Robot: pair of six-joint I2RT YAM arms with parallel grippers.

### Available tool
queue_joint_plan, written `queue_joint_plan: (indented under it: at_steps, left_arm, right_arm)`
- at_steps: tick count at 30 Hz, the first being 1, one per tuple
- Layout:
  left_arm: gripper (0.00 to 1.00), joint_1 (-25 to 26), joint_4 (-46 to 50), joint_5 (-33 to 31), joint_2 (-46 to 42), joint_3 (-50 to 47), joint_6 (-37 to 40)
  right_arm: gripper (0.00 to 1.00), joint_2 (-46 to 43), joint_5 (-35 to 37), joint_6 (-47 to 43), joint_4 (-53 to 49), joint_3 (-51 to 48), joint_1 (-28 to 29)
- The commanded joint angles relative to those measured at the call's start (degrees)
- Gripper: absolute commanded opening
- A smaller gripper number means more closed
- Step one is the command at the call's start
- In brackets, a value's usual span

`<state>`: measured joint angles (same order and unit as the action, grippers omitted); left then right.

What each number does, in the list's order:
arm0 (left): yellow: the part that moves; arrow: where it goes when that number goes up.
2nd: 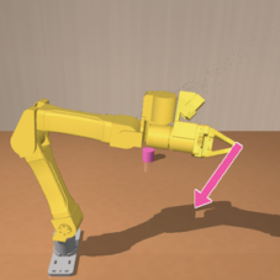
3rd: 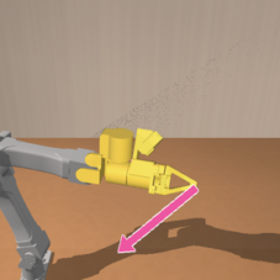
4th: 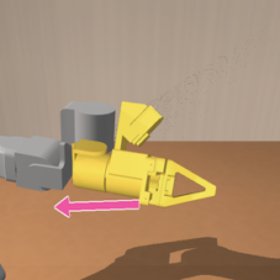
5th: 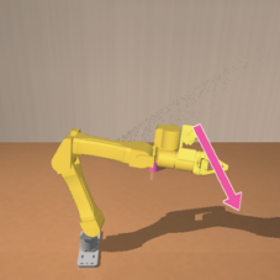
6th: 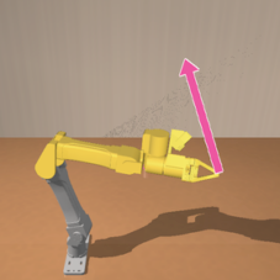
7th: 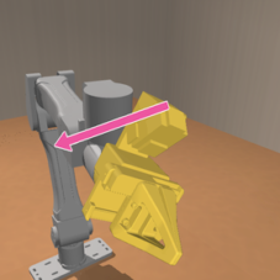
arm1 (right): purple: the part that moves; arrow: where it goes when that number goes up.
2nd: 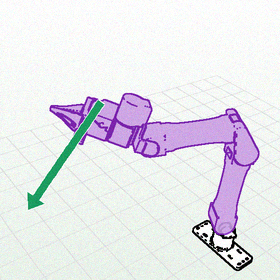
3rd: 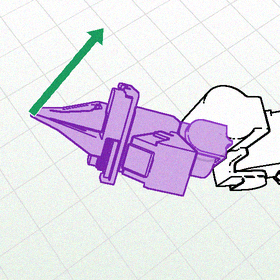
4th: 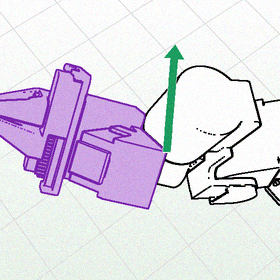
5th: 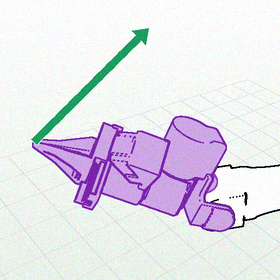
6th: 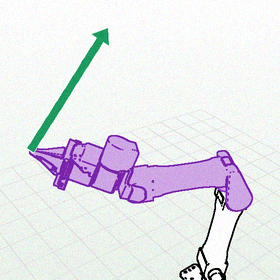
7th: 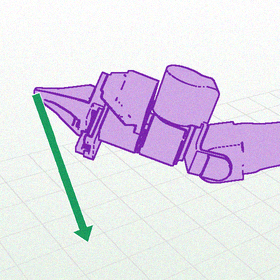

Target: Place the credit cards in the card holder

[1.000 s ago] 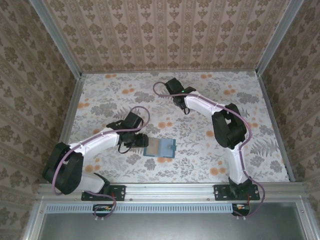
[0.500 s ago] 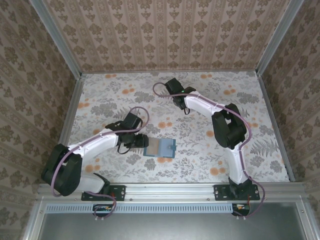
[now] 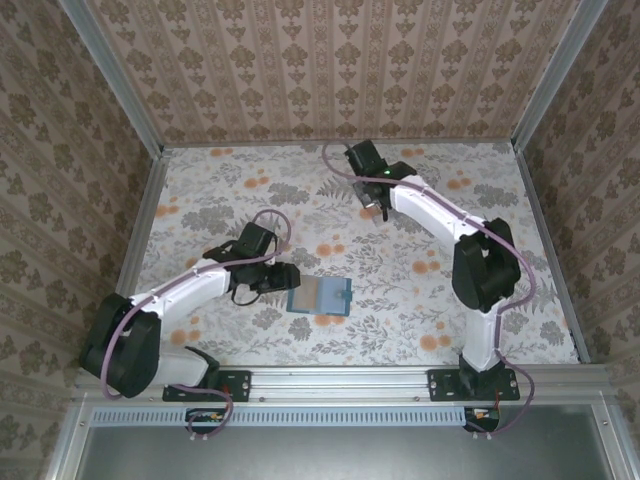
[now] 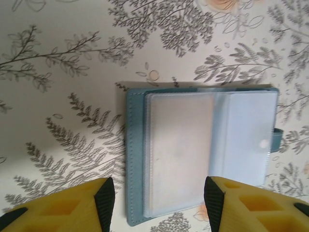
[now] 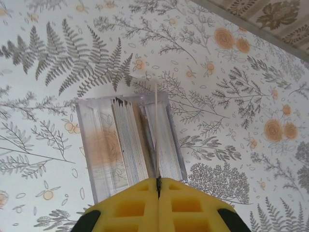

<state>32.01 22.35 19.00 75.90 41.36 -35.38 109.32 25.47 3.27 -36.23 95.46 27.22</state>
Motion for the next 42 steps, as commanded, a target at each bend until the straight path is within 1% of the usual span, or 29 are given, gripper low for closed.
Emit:
queue_joint_plan:
  at_steps: [1, 3, 5, 10, 11, 12, 13, 15, 17, 19, 21, 23, 28, 33, 35, 38, 41, 42]
  left_arm:
    - [0.55, -1.22, -5.37, 6.51, -2.12, 0.52, -2.85]
    - [0.55, -1.67, -9.09, 8.64, -3.38, 0.26, -4.74]
    - [0.55, -2.41, -13.64, 10.71, -4.53, -0.08, -6.96]
    - [0.55, -4.03, -29.01, 17.21, -5.11, -0.86, -13.75]
    - [0.55, -4.21, -31.45, 17.46, -4.70, -0.77, -15.13]
    - [0.55, -4.38, -33.95, 19.78, -4.17, -0.49, -16.67]
    - [0.55, -4.57, -36.31, 20.86, -3.44, -0.17, -18.19]
    - [0.55, -4.59, -40.92, 23.01, -2.01, 0.19, -20.78]
    - [0.54, -4.63, -46.42, 24.84, -0.45, 0.15, -24.48]
    - [0.52, -4.49, -55.66, 26.53, 1.30, -0.96, -29.55]
    - [0.49, -4.27, -63.01, 27.33, 2.52, -1.75, -33.00]
    - [0.47, -3.97, -64.53, 27.49, 2.78, -1.86, -33.79]
    - [0.45, -2.84, -61.54, 26.85, 2.76, -1.46, -31.92]
    - [0.46, -2.48, -56.51, 25.51, 2.00, -1.29, -29.87]
    - [0.46, -2.28, -57.04, 25.62, 1.71, -1.29, -30.21]
    - [0.30, -2.02, -57.56, 26.06, 0.85, -1.07, -30.39]
    - [0.12, -2.04, -57.32, 26.89, 0.22, -1.01, -30.11]
    - [0.07, -2.04, -57.41, 27.25, 0.17, -1.15, -30.15]
  right_arm:
    - [0.00, -4.40, -5.74, 4.79, -0.19, -2.80, -0.68]
    - [0.00, -8.53, -9.54, 6.91, 1.53, -5.58, -0.83]
    - [0.00, -13.18, -15.43, 10.50, 3.62, -9.25, -1.26]
    - [0.00, -25.84, -36.21, 24.37, 15.73, -22.64, -3.68]
    - [0.00, -27.60, -39.51, 26.60, 18.00, -24.74, -3.88]
    - [0.00, -29.19, -42.56, 28.97, 20.39, -26.93, -3.91]
    - [0.00, -32.58, -45.53, 31.93, 23.53, -29.61, -3.93]
    - [0.00, -35.70, -50.54, 37.97, 30.64, -35.05, -3.99]
    - [0.00, -37.42, -55.69, 44.57, 39.07, -40.23, -3.98]
    - [0.00, -37.69, -60.07, 51.98, 49.08, -45.29, -3.79]
    - [0.00, -37.60, -62.06, 56.05, 54.72, -48.35, -3.64]
    - [0.00, -37.90, -62.59, 57.17, 56.65, -50.02, -3.11]
    - [0.00, -39.00, -63.27, 58.71, 58.56, -51.83, -1.96]
    - [0.00, -38.80, -63.55, 59.34, 59.39, -51.74, -1.75]
    - [0.00, -38.11, -63.70, 59.33, 59.40, -51.31, -1.44]
    - [0.00, -36.85, -64.01, 59.41, 59.70, -50.79, -0.62]
    - [0.00, -36.00, -64.39, 59.15, 59.81, -50.50, 0.10]
    - [0.00, -35.82, -64.79, 58.95, 59.75, -50.50, 0.19]
